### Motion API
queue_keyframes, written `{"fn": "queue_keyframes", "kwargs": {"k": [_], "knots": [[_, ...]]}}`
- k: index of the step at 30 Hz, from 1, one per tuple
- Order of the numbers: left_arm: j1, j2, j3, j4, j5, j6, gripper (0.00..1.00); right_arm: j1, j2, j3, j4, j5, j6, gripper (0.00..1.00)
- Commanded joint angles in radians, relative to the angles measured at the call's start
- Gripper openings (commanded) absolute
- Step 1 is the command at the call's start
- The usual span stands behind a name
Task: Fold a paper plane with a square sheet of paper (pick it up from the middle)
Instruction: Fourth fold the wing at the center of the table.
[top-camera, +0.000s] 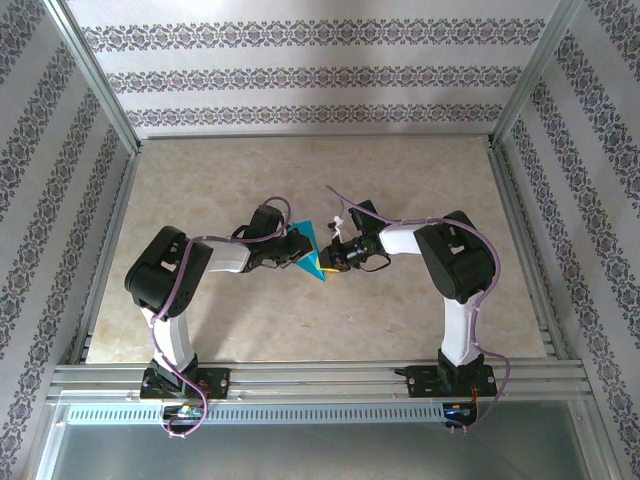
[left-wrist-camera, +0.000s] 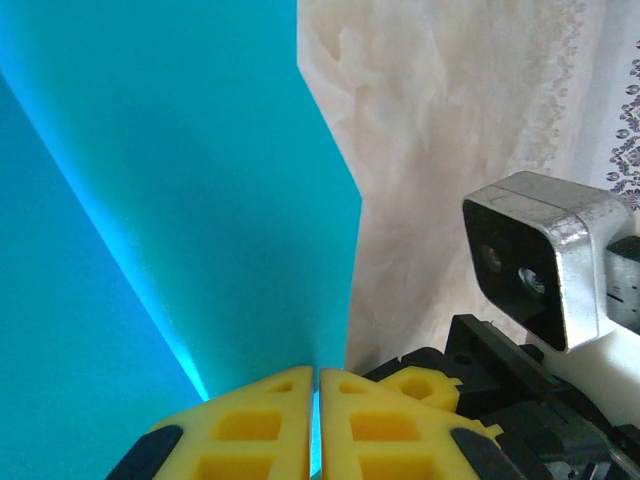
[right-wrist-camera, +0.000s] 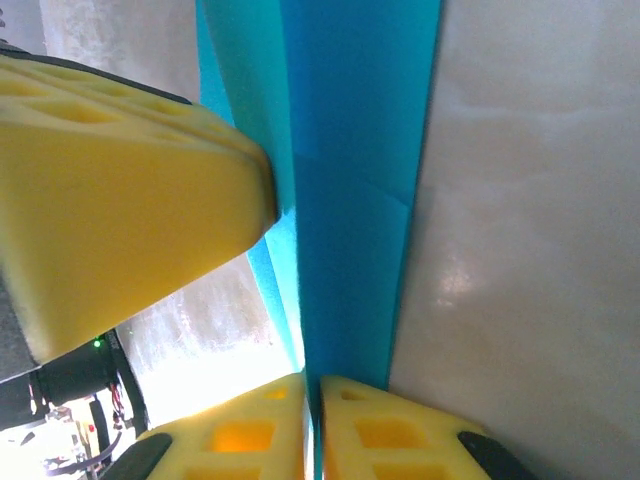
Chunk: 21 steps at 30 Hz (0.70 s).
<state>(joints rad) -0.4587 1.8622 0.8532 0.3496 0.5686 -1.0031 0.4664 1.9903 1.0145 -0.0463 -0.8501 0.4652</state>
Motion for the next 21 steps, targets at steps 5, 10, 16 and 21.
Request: {"fn": "queue_keyframes", "kwargs": {"k": [5, 10, 16, 21], "knots": [[-0.005, 0.029, 0.018, 0.028, -0.008, -0.011, 0.11, -0.003, 0.085, -0.037, -0.107, 0.128, -0.022, 0.13], [-0.001, 0.035, 0.023, 0.029, -0.005, -0.011, 0.11, -0.008, 0.091, -0.037, -0.109, 0.123, -0.022, 0.14], [0.001, 0.042, 0.034, 0.027, 0.006, -0.004, 0.11, -0.008, 0.092, -0.040, -0.108, 0.120, -0.020, 0.14], [0.001, 0.054, 0.038, 0.040, 0.020, -0.006, 0.11, -0.009, 0.094, -0.042, -0.108, 0.117, -0.020, 0.15]]}}
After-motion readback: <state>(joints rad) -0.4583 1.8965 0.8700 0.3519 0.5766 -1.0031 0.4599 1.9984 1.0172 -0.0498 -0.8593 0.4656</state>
